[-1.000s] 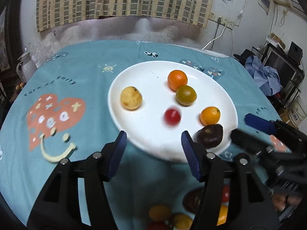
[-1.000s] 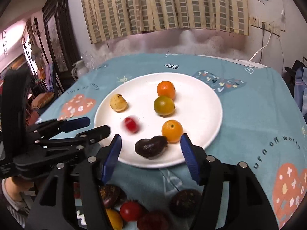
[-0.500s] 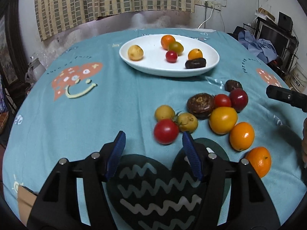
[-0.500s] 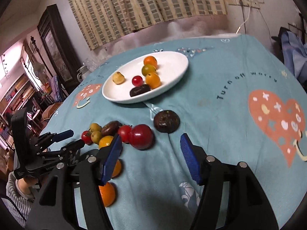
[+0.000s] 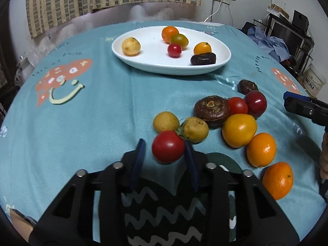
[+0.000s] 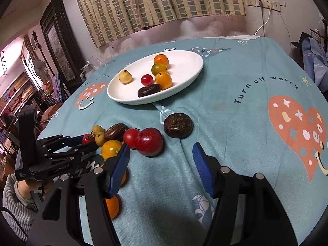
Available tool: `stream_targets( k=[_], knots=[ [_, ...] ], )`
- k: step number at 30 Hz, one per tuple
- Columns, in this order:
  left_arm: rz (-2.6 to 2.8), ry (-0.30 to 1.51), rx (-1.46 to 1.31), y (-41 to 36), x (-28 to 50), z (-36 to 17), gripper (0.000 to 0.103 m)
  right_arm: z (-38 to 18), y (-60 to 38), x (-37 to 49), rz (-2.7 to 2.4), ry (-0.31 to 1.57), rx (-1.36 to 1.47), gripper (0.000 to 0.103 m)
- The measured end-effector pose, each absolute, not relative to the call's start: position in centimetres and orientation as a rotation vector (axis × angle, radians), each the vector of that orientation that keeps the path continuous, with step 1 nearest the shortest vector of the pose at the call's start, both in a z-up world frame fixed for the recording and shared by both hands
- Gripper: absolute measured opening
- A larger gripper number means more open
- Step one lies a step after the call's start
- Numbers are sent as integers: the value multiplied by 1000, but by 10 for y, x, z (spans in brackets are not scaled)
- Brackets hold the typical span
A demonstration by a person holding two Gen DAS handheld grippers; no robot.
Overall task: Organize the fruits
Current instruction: 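Grasp another red cherry tomato with the left tool while the right tool grasps a red plum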
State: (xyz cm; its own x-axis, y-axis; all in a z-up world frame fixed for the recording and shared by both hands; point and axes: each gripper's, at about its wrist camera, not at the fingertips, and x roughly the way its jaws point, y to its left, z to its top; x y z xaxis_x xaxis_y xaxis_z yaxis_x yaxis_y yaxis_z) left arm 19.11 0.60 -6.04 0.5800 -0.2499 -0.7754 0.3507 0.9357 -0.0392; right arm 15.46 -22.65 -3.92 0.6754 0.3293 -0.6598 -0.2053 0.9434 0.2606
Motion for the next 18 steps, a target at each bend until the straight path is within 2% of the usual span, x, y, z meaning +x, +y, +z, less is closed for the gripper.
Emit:
stream_targets(
  k=[1, 2, 13, 18],
  knots=[
    [-359, 882, 116, 7, 191, -60, 31, -39, -226, 155, 301, 774, 171, 63],
    [-362, 878, 114, 6, 191, -59, 31, -40, -226, 155, 301, 774, 169, 63],
    [-298, 824, 58, 27, 182, -45, 31, -50, -199, 153, 335, 798, 28, 63],
    [-315, 835, 79, 23, 182, -48, 31, -51, -185, 163, 299, 797, -37, 57]
  ],
)
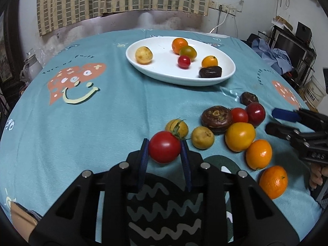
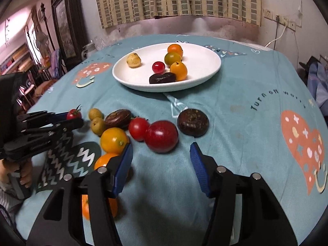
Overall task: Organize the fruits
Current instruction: 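Grasp another red cherry tomato with the left tool while the right tool grasps a red plum, then carry the tomato and red plum onto the white plate and release both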
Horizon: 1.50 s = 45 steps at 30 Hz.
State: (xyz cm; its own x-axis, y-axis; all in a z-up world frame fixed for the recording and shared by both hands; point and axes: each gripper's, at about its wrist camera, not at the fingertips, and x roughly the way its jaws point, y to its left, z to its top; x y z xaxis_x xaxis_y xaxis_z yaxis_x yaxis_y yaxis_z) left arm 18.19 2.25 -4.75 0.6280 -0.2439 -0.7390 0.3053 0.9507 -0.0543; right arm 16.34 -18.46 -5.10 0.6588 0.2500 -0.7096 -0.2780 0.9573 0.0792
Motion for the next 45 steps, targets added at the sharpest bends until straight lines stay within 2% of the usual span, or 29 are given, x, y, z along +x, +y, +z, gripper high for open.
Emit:
stream_targets(
  k=[4, 8, 11, 16, 21, 25, 27, 28, 29, 31, 39, 45],
  knots=[
    [-320, 846, 84, 21, 183, -50, 31, -60, -173, 179, 279, 822, -77, 50],
    [-329, 865, 92, 18, 186, -55, 31, -66, -177, 186, 296, 840, -40, 39],
    [-334, 875, 91, 16, 186, -57, 31, -58, -183, 180, 306, 809, -8, 38],
    [-335, 844, 3, 22, 201, -32, 31, -33, -194, 176, 322, 750, 63, 39],
    [-325, 800, 20, -2, 247, 0, 31, -7, -199, 218, 277, 722, 96, 39],
    [-323, 809, 19, -22, 281, -2, 31, -3, -196, 258, 238, 715, 115, 39],
    [-316, 814, 15, -26, 292, -8, 35, -7, -194, 276, 216, 710, 110, 40],
    [-315, 812, 14, -27, 295, -10, 51, -10, -193, 284, 206, 711, 104, 40],
    [-312, 801, 12, -26, 295, -12, 63, -14, -191, 290, 195, 719, 87, 47],
    [-304, 793, 25, -26, 292, -14, 64, -16, -189, 292, 170, 718, 56, 58],
    [-281, 791, 53, 2, 242, -18, 64, -7, -213, 228, 274, 712, 175, 59],
    [-232, 816, 101, 14, 208, -40, 64, -26, -234, 168, 284, 721, 220, 60]
  ],
)
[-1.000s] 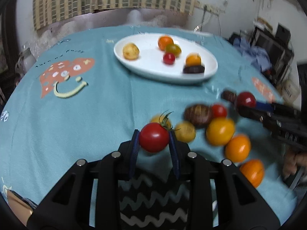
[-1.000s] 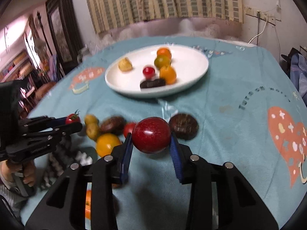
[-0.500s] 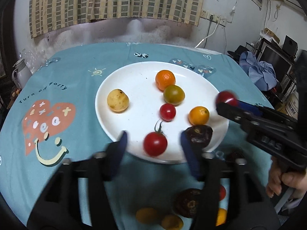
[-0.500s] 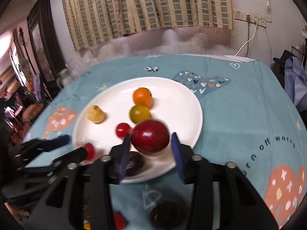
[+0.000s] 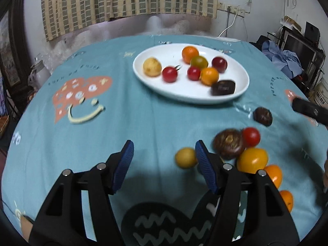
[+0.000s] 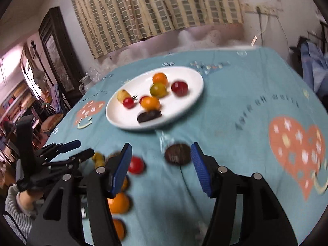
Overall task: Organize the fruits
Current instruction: 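Carry the tomato and red plum onto the white plate and release both, then grasp a yellow-green citrus with the left tool while the right tool grasps a dark brown fruit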
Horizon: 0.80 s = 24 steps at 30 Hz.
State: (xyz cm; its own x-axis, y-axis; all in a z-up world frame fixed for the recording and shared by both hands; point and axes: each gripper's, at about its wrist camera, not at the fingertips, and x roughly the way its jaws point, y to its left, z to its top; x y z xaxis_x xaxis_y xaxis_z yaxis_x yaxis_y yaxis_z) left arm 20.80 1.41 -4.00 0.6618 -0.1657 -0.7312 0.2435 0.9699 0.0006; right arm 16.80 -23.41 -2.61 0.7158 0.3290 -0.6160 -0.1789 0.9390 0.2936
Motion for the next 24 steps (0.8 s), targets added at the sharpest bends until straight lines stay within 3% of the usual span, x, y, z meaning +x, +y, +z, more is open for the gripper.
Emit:
stream_targets(
  k=[24],
  knots=[
    [-278, 820, 119, 31, 186, -47, 64, -41, -243, 171, 247, 759, 208, 60]
  ],
)
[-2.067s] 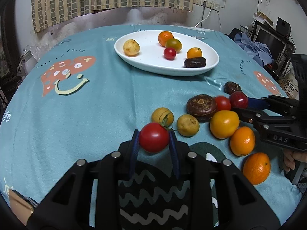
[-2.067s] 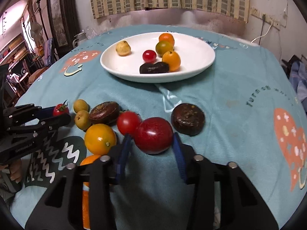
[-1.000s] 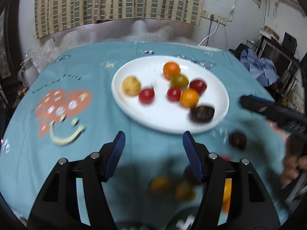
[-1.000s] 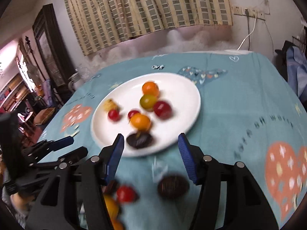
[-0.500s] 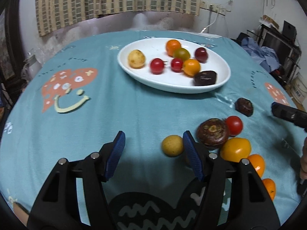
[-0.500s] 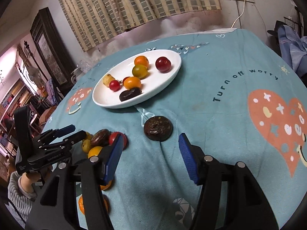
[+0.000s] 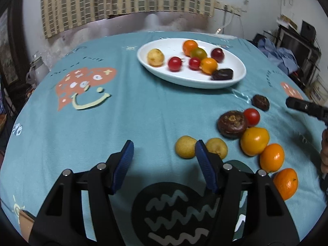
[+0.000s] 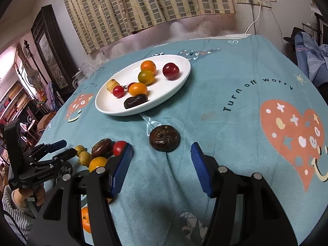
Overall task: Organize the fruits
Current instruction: 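Grasp a yellow-green citrus with the left tool while the right tool grasps a dark brown fruit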
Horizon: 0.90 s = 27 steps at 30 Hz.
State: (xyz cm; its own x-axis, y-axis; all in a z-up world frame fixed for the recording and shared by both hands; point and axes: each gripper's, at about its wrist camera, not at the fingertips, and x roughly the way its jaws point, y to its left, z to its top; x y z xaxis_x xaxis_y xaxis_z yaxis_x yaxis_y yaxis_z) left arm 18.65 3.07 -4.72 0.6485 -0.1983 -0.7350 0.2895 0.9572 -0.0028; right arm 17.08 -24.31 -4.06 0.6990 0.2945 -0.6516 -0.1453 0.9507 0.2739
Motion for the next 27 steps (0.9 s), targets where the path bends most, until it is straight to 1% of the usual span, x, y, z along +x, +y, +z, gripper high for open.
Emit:
stream_targets(
  k=[5, 6, 7, 10, 13, 15, 16, 21, 27],
  knots=[
    [-314, 842, 179, 17, 186, -55, 62, -42, -242, 172, 240, 756, 208, 60],
    [-323, 864, 191, 14, 188, -59, 60, -42, -242, 172, 240, 755, 207, 60],
    [-332, 878, 196, 12, 190, -61, 53, -42, -242, 172, 240, 756, 205, 60],
    [-354, 882, 182, 10, 196, -61, 46, -43, -241, 171, 240, 755, 202, 60],
    [-361, 880, 176, 7, 200, -62, 43, -44, -242, 171, 238, 759, 203, 60],
    [-365, 877, 183, 2, 203, -62, 43, -45, -242, 172, 239, 764, 203, 60],
    [-368, 876, 191, -1, 204, -62, 41, -46, -241, 172, 240, 767, 200, 60],
    [-386, 856, 218, -11, 206, -59, 40, -48, -239, 174, 246, 774, 188, 60],
    [-392, 870, 219, -9, 203, -61, 28, -49, -238, 174, 243, 769, 189, 60]
  ],
)
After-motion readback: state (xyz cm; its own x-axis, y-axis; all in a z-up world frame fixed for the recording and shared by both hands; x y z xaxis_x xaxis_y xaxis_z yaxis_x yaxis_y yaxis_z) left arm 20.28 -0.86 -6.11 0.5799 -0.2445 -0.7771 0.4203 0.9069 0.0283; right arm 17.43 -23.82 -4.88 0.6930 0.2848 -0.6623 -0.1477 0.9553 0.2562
